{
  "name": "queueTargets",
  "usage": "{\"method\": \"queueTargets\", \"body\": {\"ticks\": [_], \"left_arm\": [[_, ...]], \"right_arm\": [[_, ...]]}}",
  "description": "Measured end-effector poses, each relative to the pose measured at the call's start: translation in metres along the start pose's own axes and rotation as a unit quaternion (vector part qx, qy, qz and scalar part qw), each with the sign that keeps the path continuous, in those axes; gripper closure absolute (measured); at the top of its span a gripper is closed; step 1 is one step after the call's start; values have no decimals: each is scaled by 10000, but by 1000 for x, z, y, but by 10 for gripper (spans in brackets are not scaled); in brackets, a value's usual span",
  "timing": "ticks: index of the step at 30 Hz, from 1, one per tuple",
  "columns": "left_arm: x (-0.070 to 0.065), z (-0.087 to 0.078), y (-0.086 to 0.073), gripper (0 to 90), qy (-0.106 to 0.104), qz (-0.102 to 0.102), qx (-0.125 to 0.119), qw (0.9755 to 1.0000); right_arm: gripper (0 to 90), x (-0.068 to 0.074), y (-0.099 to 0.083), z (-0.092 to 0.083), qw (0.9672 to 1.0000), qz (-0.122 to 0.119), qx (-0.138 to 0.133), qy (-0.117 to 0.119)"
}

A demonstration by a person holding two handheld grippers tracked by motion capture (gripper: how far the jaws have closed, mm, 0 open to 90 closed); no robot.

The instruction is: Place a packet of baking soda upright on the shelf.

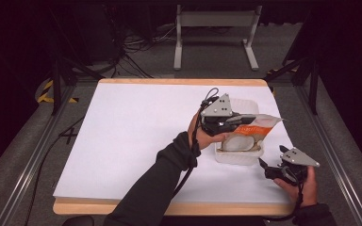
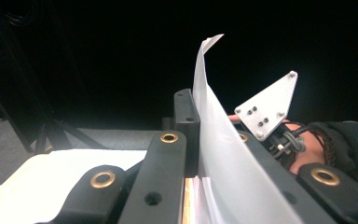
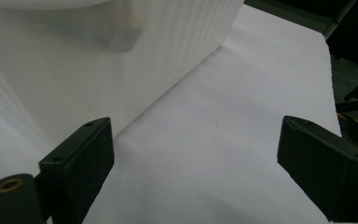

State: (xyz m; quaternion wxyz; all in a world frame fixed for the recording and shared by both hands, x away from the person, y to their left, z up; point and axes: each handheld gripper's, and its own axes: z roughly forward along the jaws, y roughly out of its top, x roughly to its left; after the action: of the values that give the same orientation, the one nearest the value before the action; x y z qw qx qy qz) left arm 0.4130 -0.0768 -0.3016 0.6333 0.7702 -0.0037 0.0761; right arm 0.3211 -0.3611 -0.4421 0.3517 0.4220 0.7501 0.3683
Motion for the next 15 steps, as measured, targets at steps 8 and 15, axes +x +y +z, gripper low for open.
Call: {"method": "queueTargets", "body": {"ticks": [8,15], "left_arm": [[3,-5,-5,898,-67,-184,-123,9997],[-8,-11,-5,898,-299,-59,-130,9995]], "right_arm": [[116,0,0,0,10000,-9,13,1],[115,1,0,0,10000,-9,55,-9]]}}
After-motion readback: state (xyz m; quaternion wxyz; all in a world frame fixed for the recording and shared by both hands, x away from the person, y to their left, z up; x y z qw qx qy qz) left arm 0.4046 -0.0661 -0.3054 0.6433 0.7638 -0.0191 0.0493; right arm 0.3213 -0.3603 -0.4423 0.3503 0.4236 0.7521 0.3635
